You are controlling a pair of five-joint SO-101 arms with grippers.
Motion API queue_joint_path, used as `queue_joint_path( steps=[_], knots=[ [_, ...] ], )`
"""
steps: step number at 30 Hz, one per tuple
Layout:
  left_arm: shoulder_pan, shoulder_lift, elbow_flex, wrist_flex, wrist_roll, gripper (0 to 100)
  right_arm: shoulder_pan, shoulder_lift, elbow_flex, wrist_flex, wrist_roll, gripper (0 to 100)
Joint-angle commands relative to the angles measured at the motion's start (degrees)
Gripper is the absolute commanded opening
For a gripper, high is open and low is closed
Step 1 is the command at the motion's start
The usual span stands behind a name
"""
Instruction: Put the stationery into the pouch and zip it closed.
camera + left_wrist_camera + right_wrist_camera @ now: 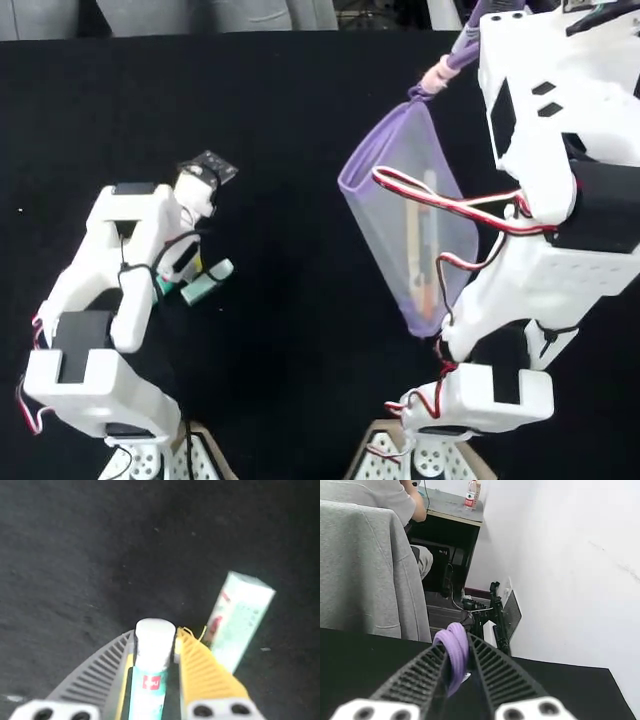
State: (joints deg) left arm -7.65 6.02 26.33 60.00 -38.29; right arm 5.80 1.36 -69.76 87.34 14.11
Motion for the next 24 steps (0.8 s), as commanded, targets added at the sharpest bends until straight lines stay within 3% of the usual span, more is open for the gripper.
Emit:
queue_joint_path(
  steps=[1, 5, 11, 14, 19, 24],
  knots=[
    [-1.45, -0.35, -7.08, 2.11, -0.09, 3, 1.14, -2.33, -2.33, 0.09, 0.35, 1.1],
    [0.48, -3.52, -16.66, 7.56, 2.2, 3, 1.14, -2.33, -2.33, 0.09, 0.35, 1.1],
    [8.22, -16.88, -29.49, 8.18, 22.24, 3, 0.88, -2.59, -2.15, 0.18, 0.35, 1.1],
    [14.64, -23.82, -32.92, 7.91, 28.31, 3, 0.88, -2.33, -2.15, 0.18, 0.35, 1.1],
    [21.67, -32.62, -33.54, -0.26, 36.13, 3, 0.88, -2.24, -2.15, 0.18, 0.35, 1.1],
    [23.34, -36.31, -33.45, -8.88, 54.24, 3, 0.88, -2.24, -2.15, 0.18, 0.35, 1.1]
  ],
)
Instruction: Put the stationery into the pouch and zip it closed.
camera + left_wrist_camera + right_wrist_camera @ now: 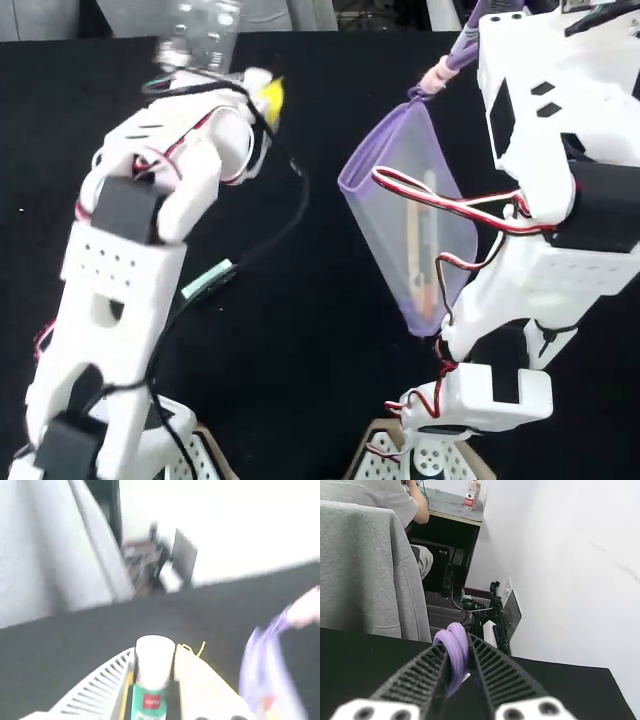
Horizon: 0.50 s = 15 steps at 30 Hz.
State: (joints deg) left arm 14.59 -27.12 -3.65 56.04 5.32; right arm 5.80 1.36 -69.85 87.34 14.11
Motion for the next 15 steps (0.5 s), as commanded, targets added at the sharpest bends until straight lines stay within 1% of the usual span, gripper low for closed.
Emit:
queue_joint_path(
  steps=[1, 4, 6, 10, 15],
  knots=[
    [1.1, -3.25, -3.47, -6.68, 14.15, 3, 0.88, -2.24, -2.07, 0.18, 0.35, 1.1],
    [2.51, -3.08, -3.3, -12.48, 20.75, 3, 0.88, -2.33, -2.07, 0.18, 0.35, 1.1],
    [5.14, -3.08, -1.45, -16.79, 22.33, 3, 0.88, -2.42, -2.07, 0.18, 0.35, 1.1],
    [12.62, -3.08, 5.05, -26.99, 22.24, 3, 0.97, -2.51, -2.07, 0.18, 0.35, 1.1],
    [13.58, -3.08, 14.02, -34.9, 18.9, 3, 1.23, -2.68, -2.07, 0.18, 0.35, 1.1]
  ],
)
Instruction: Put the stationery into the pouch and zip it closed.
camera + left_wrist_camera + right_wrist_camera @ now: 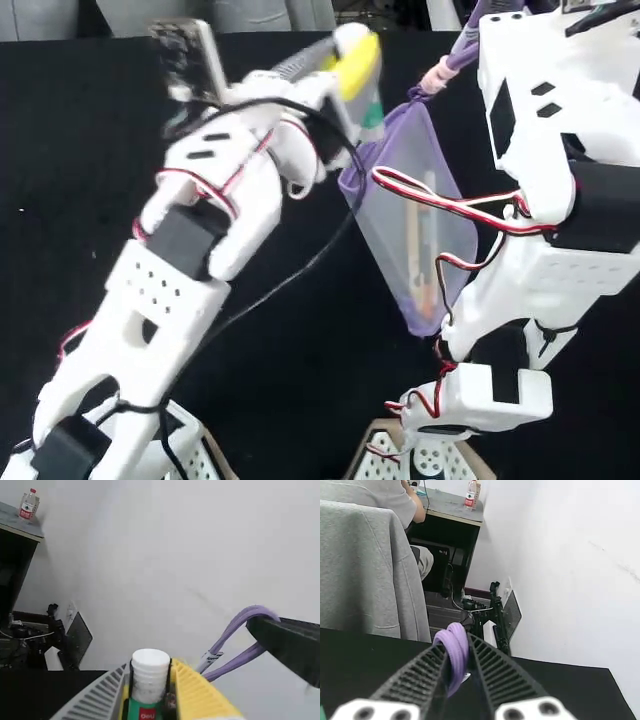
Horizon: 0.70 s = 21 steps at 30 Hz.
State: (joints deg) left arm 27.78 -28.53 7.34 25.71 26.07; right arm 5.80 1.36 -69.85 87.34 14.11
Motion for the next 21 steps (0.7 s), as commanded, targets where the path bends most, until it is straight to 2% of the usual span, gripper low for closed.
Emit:
queue_joint_path(
  steps=[1, 9, 15, 21],
  knots=[
    [0.4, -1.67, 4.97, -5.71, -2.2, 3, 1.23, -2.68, -2.07, 0.18, 0.35, 1.1],
    [0.84, -2.2, 15.52, -8.53, -2.2, 3, 1.23, -2.68, -2.15, 0.18, 0.35, 1.1],
    [5.49, -2.29, 18.86, -8.44, -2.2, 3, 1.23, -2.68, -2.15, 0.18, 0.35, 1.1],
    [6.55, -1.93, 22.9, -8.44, -2.46, 4, 1.23, -2.68, -2.15, 0.18, 0.35, 1.1]
  ],
)
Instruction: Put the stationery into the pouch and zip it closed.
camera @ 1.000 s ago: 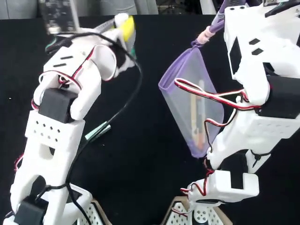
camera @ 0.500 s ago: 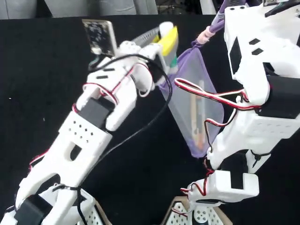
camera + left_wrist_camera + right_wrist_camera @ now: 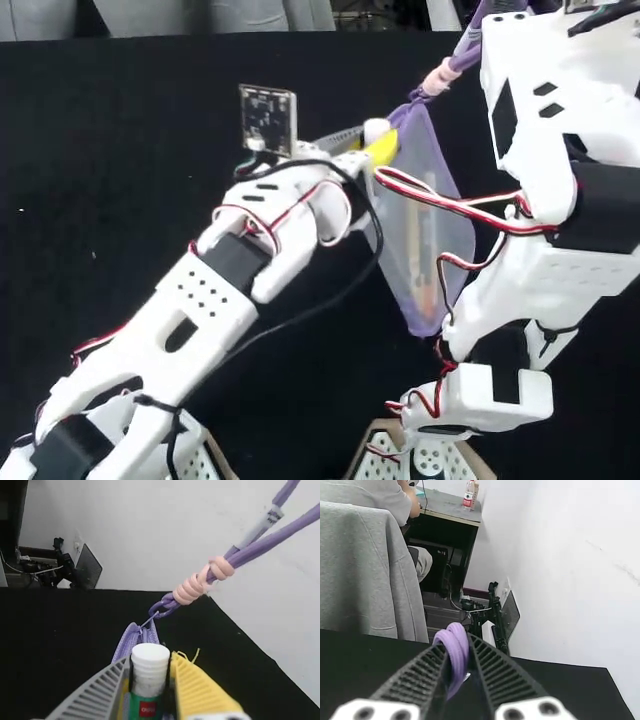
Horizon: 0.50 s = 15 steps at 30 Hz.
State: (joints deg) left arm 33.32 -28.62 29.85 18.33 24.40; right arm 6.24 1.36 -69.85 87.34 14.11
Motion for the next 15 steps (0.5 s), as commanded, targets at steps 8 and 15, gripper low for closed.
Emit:
queue_joint_path(
  steps=[8, 15],
  knots=[
    [-0.92, -3.08, -4.97, 7.56, -0.88, 18, 0.79, -2.59, -2.15, 0.18, 0.35, 1.1],
    [-11.03, -4.92, -28.88, 22.42, -0.7, 18, 0.79, -2.51, -2.15, 0.18, 0.35, 1.1]
  ],
)
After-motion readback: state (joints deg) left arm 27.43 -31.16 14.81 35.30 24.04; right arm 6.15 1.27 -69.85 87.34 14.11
